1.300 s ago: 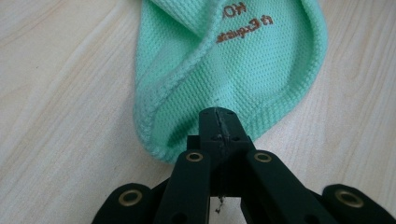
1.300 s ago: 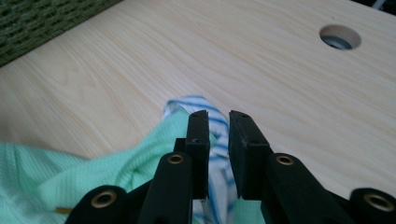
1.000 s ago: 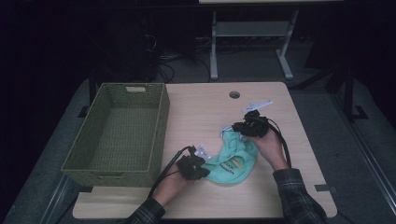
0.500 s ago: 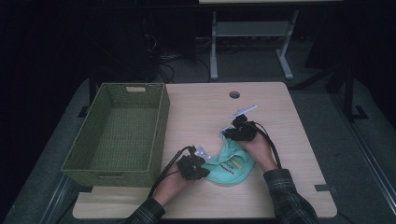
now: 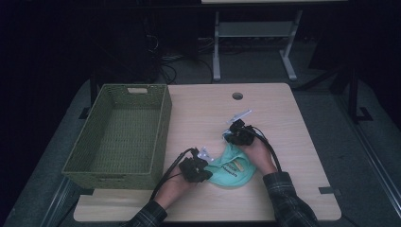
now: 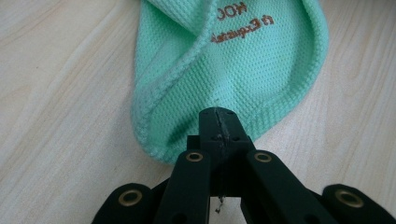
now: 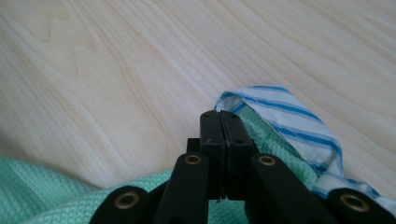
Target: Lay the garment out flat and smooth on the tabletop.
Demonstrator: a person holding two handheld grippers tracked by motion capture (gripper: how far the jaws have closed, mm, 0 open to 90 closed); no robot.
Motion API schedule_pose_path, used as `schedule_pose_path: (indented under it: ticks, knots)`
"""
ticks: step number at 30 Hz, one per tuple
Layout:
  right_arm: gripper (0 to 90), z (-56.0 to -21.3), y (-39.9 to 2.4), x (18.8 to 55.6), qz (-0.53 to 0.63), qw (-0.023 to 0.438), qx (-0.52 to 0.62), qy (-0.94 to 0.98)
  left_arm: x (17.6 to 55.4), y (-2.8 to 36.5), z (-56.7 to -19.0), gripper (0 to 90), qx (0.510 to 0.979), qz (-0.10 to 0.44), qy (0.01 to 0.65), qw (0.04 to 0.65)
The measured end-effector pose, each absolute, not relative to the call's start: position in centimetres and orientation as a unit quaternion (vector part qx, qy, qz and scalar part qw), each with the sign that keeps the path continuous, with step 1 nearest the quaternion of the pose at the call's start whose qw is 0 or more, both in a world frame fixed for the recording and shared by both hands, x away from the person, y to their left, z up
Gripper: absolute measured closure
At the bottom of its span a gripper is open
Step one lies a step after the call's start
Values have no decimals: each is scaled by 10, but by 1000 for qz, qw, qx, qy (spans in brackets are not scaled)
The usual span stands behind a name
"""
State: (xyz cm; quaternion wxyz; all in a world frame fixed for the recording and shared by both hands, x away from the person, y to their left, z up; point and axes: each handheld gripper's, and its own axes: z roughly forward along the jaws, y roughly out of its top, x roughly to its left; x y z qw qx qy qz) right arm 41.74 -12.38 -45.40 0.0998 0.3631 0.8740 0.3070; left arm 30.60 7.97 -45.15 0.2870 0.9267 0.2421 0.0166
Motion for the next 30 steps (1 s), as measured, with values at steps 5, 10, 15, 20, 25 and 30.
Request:
schedule_pose_path:
  ticks: [5, 10, 15, 20, 25, 30]
  knots:
    - [898, -447, -128, 417, 323, 111, 368, 865, 306, 80, -451, 895, 927, 17, 242, 287]
    - [899, -441, -135, 426, 339, 116, 384, 851, 306, 79, -452, 896, 923, 15, 248, 293]
    - [900, -434, -142, 438, 355, 129, 399, 835, 306, 80, -452, 895, 924, 16, 245, 291]
    - [900, -433, -143, 452, 353, 136, 409, 831, 306, 80, -452, 896, 925, 17, 243, 291]
    - [843, -438, -139, 458, 349, 127, 412, 832, 306, 80, -452, 896, 925, 16, 244, 292]
    - [768, -432, -141, 450, 359, 128, 402, 833, 306, 80, -452, 896, 924, 14, 244, 293]
